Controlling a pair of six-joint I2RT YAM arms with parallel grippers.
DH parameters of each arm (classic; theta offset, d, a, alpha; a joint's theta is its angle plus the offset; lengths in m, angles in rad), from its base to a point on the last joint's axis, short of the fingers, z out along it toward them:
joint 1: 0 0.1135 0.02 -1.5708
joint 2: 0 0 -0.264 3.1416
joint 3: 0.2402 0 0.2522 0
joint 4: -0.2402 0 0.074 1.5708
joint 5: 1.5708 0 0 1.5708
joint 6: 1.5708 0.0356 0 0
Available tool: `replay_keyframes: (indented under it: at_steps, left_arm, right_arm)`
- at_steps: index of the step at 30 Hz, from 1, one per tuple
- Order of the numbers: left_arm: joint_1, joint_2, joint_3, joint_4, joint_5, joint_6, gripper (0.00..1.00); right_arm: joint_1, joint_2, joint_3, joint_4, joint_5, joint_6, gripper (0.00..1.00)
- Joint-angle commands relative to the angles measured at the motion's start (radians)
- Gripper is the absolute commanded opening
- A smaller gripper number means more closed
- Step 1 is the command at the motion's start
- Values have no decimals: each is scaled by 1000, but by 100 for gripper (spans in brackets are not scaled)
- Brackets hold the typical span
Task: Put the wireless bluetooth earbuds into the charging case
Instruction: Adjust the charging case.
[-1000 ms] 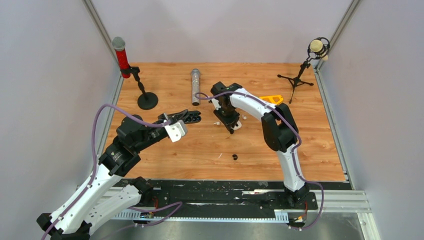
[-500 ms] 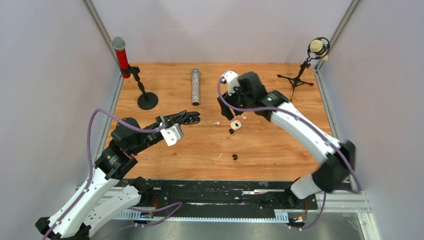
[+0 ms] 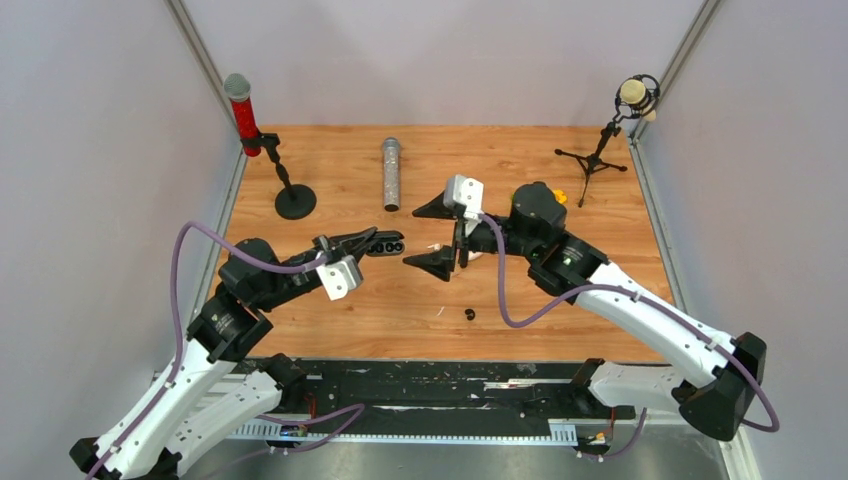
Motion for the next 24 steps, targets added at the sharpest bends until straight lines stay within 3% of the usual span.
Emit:
replay_keyframes:
  at_steps: [1, 6, 16, 22, 24]
  left_arm:
    - [-3, -16, 7, 21, 64, -30, 0]
    - [-3, -25, 9, 6, 83, -41, 0]
    - [-3, -25, 7, 19, 88, -44, 0]
    - [-3, -28, 8, 38, 83, -70, 0]
    - [-3, -28, 8, 38, 83, -71, 0]
  right_arm:
    - [21, 38, 39, 105, -28, -31, 85]
    - [23, 84, 91, 49, -75, -49, 81]
    - [24, 127, 126, 31, -141, -57, 61]
    - [29, 156, 149, -33, -168, -68, 56]
    - [30, 158, 153, -38, -175, -69, 50]
